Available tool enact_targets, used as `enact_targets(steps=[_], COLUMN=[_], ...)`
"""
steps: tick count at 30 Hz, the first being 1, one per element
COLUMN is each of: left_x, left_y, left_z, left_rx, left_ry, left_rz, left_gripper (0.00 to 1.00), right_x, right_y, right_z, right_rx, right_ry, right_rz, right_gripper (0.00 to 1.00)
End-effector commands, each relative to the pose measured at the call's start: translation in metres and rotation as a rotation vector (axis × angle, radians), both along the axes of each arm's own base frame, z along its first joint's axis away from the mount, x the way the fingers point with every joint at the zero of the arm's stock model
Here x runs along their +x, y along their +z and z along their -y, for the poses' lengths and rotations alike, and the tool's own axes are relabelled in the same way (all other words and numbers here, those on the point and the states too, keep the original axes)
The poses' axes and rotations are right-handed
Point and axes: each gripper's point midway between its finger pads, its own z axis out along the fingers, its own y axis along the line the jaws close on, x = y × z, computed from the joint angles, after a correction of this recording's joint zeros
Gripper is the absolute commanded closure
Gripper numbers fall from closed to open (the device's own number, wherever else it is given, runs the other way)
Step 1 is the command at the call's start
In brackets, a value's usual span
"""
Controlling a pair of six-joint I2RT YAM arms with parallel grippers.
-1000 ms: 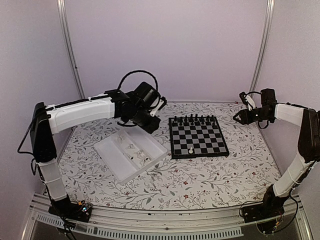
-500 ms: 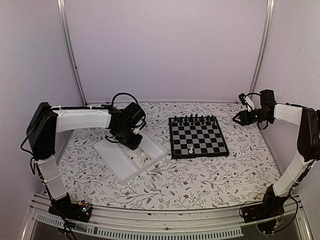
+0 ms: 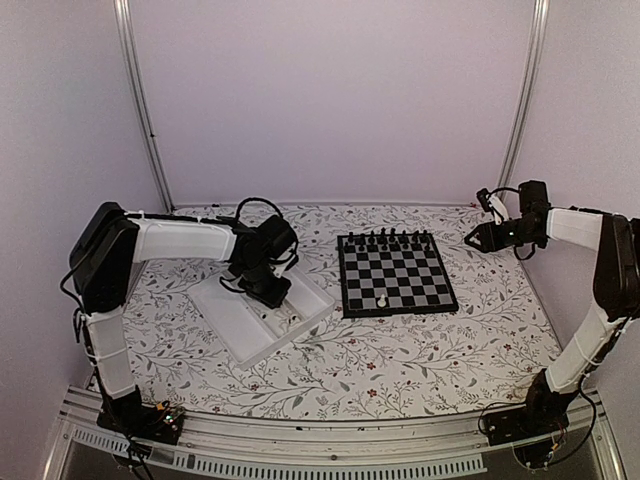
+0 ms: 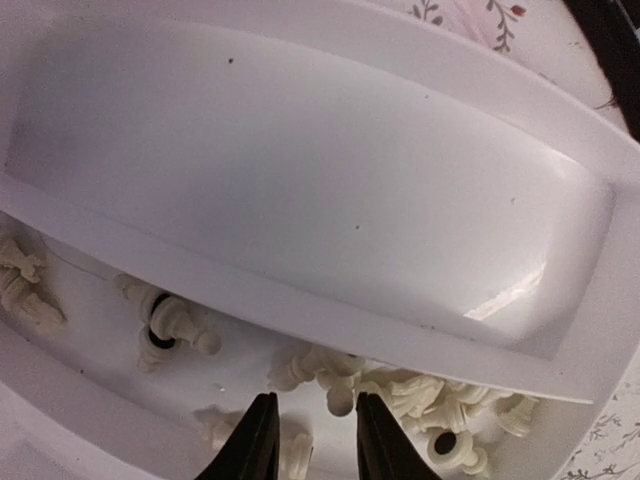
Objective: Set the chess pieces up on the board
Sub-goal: Pick up the chess piece from the storage box.
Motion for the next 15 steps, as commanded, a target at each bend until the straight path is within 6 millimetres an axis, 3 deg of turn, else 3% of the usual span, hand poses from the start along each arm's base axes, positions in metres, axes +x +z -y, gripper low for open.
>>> enact_targets(steps=[1, 8, 15], left_x=[0.0075, 0.0063, 0.0047], left_y=[-0.0021, -0.0072, -0.0037], left_z=[0.0050, 0.0048, 0.0039], left_rx=[-0.020, -0.013, -0.006], left_ry=[-0.002, -0.006, -0.004], left_rz=[-0.007, -0.022, -0.027], left_gripper=[0.74, 0.79, 0.91], right_x=[0.0001, -0.0001, -0.0001], right_y=[-0.0042, -0.0042, -0.0037], right_z=[-0.0017, -0.0019, -0.0018], right_rx=[0.008, 0.008, 0.008], right_ry=[0.016, 0.016, 0.016], right_rz=[-0.009, -0.009, -0.008], right_gripper=[0.45, 0.45, 0.45])
